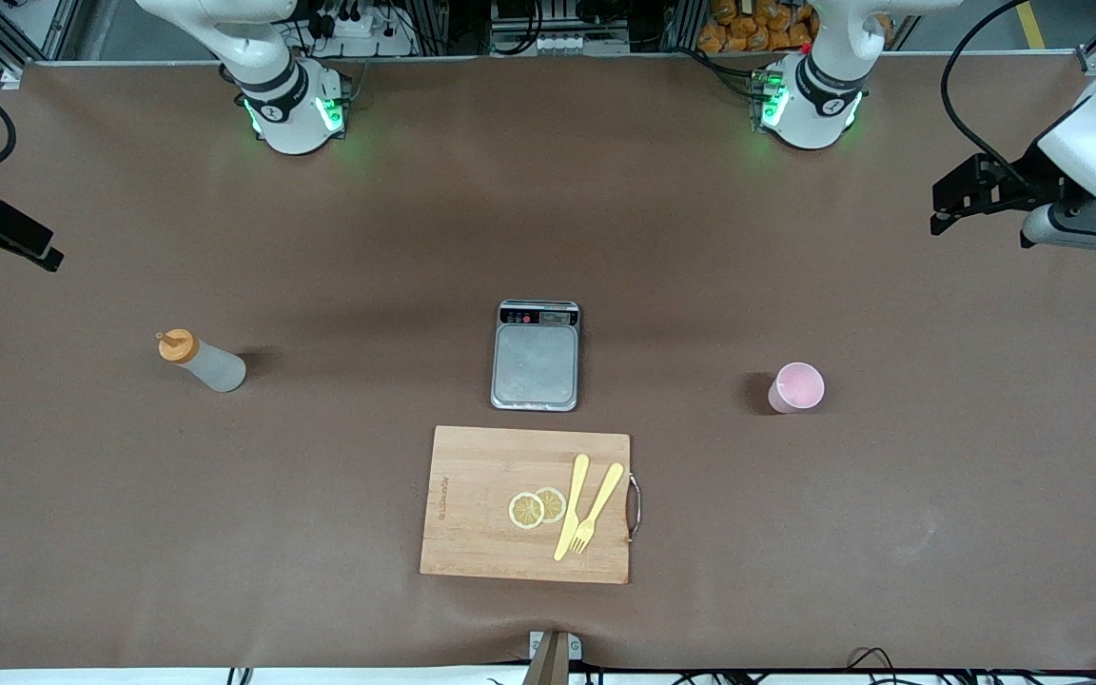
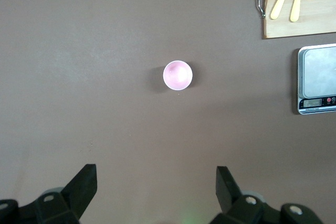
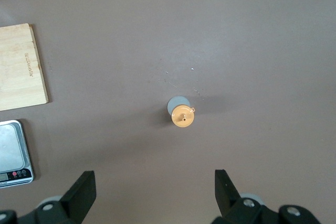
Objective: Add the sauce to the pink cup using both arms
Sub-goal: 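Move the left gripper toward the pink cup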
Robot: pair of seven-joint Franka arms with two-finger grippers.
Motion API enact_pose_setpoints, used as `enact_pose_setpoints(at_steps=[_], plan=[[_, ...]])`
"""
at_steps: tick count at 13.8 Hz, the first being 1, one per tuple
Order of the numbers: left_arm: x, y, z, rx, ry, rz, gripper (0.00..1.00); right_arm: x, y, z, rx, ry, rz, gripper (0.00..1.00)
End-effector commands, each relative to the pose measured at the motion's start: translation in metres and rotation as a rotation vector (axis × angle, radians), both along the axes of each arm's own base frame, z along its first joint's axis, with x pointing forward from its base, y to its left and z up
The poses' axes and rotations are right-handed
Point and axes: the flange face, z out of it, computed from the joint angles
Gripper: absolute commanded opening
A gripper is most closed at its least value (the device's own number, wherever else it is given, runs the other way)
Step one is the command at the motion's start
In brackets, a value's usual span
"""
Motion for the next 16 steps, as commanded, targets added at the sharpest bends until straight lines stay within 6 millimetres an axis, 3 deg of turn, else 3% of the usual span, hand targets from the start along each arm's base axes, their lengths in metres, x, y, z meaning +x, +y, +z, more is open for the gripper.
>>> enact_pose_setpoints(at_steps=[1, 8, 12, 16], plan=[[-0.005, 0.004, 0.009, 0.013, -0.024, -0.021, 1.0, -0.005, -0.003, 0.002, 0.002, 0.002, 0.004, 1.0], [-0.002, 0.009, 0.008, 0.004, -0.021, 0.001, 1.0, -0.006, -0.002, 0.0, 0.001, 0.011, 0.008, 1.0], [0.001, 0.018, -0.029, 0.007, 0.049, -0.007, 1.0, -0.01, -0.007, -0.005, 0.003, 0.054, -0.017, 1.0], [-0.001, -0.005, -0.069, 0.013, 0.081, -0.049, 1.0, -0.013, -0.036, -0.01, 0.008, 0.083, -0.07, 1.0]])
